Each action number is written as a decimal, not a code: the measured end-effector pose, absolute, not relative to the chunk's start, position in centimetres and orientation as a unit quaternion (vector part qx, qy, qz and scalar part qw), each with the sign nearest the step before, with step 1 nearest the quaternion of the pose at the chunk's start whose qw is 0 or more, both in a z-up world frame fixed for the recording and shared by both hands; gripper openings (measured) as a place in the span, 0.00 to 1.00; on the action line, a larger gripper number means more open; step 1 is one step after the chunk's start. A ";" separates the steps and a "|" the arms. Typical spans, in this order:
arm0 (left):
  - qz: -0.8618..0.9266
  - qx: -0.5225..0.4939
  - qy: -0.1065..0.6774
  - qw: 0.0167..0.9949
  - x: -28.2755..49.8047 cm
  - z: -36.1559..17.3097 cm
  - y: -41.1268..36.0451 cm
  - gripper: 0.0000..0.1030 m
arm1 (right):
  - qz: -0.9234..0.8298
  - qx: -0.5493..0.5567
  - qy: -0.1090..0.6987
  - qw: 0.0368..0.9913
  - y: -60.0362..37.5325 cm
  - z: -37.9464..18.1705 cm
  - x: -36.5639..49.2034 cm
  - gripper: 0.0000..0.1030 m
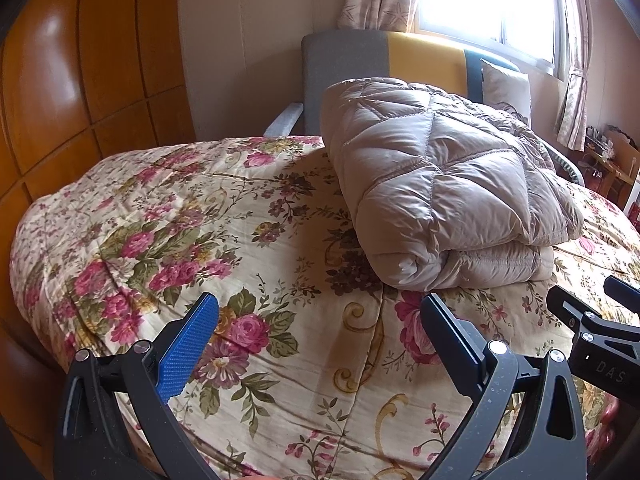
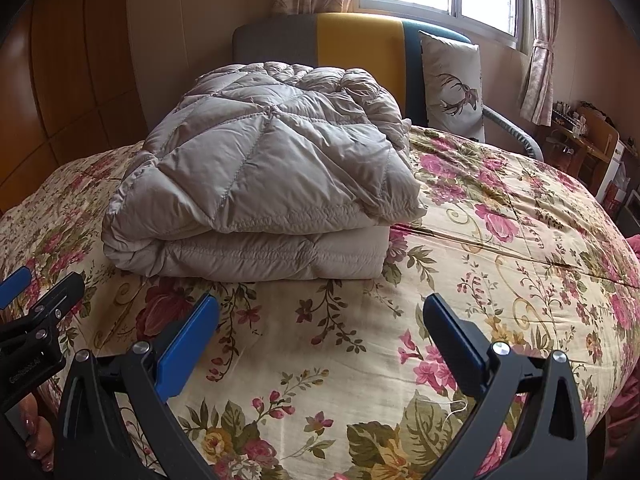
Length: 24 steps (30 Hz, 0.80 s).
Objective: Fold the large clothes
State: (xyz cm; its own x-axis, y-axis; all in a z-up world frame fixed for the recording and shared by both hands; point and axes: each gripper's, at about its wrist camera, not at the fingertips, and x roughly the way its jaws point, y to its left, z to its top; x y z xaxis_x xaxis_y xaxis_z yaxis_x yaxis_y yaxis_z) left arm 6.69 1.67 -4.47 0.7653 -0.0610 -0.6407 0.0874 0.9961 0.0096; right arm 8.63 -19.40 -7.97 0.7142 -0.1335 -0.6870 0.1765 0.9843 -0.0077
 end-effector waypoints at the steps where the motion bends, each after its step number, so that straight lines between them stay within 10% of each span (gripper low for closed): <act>1: -0.040 0.020 0.340 0.939 6.7 -4.5 1.7 0.97 | -0.084 0.029 0.368 0.925 -19.4 -8.0 8.6 0.98; 24: -0.053 0.007 0.349 0.936 6.7 -4.8 1.8 0.97 | -0.081 0.034 0.378 0.922 -19.4 -8.4 9.0 0.98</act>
State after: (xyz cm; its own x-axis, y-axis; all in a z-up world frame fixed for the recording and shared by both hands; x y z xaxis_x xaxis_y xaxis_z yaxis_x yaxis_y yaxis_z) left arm 6.72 1.84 -4.81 0.7514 -0.0945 -0.6530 0.1046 0.9942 -0.0235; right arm 8.98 -19.36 -8.40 0.7011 -0.1241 -0.7022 0.1750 0.9846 0.0007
